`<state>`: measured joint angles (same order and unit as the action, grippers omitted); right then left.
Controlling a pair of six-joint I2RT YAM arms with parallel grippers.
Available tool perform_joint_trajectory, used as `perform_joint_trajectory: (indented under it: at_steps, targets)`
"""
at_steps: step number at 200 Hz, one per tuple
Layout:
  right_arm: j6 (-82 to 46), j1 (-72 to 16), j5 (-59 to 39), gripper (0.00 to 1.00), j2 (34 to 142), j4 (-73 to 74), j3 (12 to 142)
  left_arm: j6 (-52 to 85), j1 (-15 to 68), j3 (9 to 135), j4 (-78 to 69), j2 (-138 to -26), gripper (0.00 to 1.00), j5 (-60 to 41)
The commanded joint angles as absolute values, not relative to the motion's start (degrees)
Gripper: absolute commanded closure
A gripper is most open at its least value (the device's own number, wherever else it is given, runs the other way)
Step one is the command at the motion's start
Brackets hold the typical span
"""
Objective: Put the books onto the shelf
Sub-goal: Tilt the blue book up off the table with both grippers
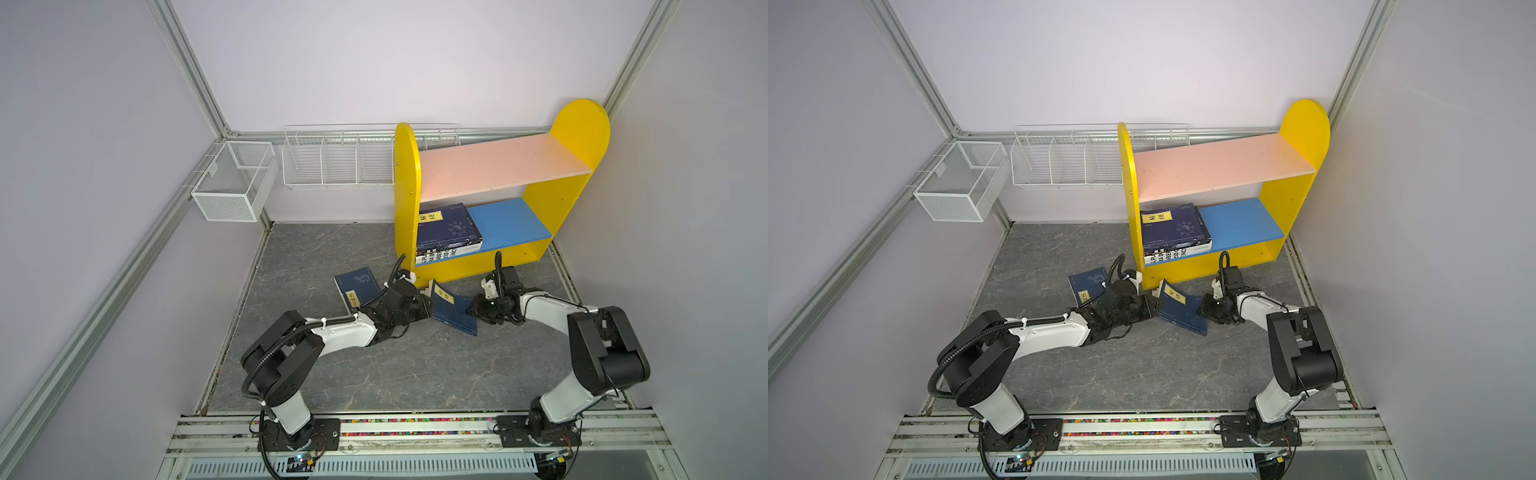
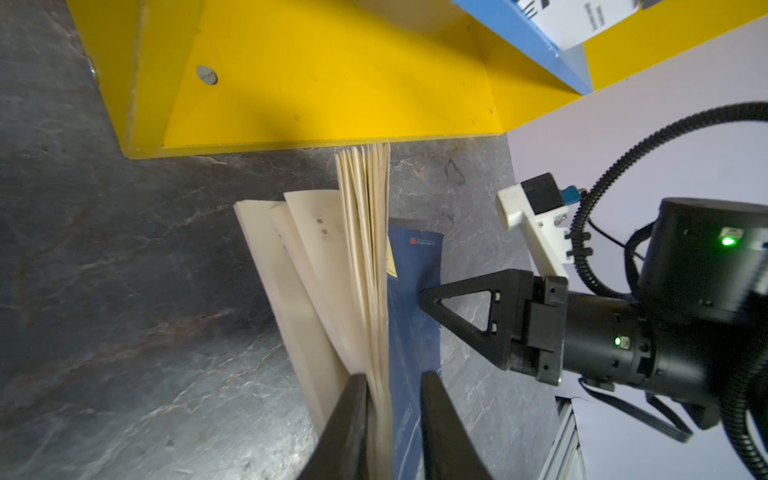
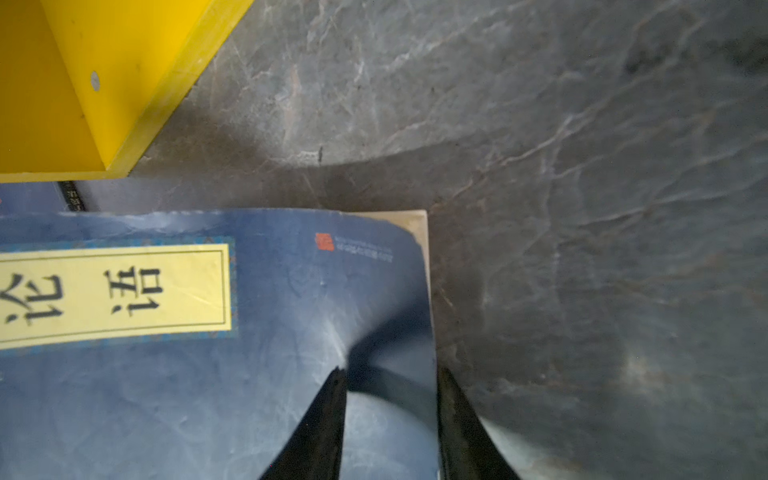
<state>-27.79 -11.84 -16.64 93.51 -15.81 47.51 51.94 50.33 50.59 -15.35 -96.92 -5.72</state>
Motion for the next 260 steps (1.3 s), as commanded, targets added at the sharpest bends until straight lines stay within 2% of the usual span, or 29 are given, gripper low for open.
perform_joint_trajectory:
  at_steps: [1,22,38,61,80,86,109,121,138,166,191,219,260]
  targets:
    - [-26.0,-12.9,-20.3,0.62,92.6,-17.9,48.9,51.8,51.9,51.9,-11.7,-97.6,0.81,-6.1]
    - [-26.1,-13.0,-20.8,0.60,91.9,-18.1,48.9,50.5,52.2,53.3,-7.6,-97.4,0.91,-4.5]
    - [-26.2,-12.9,-20.8,0.51,91.3,-18.3,49.0,49.9,52.2,54.1,-5.8,-97.5,1.00,-4.1]
    - [-26.2,-11.6,-22.6,0.32,89.7,-19.4,49.4,49.6,52.1,54.5,-5.4,-97.2,1.00,-3.7]
    - [-27.3,-7.3,-28.0,0.24,87.4,-19.1,48.3,49.6,52.1,54.9,-4.9,-96.4,1.00,-3.3]
    - [-27.8,-5.9,-29.9,0.17,86.6,-18.8,47.6,49.8,52.0,55.0,-5.1,-96.1,1.00,-3.4]
    - [-30.3,-1.4,-37.1,0.04,83.1,-17.8,44.0,51.3,51.6,55.8,-5.3,-95.2,1.00,-3.6]
    - [-32.3,0.1,-39.9,0.00,81.1,-17.4,41.7,52.6,51.4,56.1,-5.9,-95.1,1.00,-4.1]
    - [-37.3,0.2,-42.6,0.03,77.7,-14.9,37.7,54.4,51.2,56.6,-6.8,-95.2,1.00,-4.7]
    - [-53.4,-0.4,-46.5,0.00,70.6,-2.2,27.1,55.9,51.2,57.7,-6.9,-95.5,1.00,-4.5]
    - [-62.3,-1.1,-42.8,0.00,59.9,-1.0,21.2,57.0,51.2,57.9,-7.4,-95.5,1.00,-4.0]
    - [-66.5,-1.9,-39.2,0.03,50.1,-3.4,18.6,58.5,51.2,57.5,-9.9,-95.2,1.00,-4.7]
    - [-70.2,-4.4,-36.7,0.06,51.3,1.5,16.7,59.5,51.5,57.8,-11.0,-94.8,1.00,-5.8]
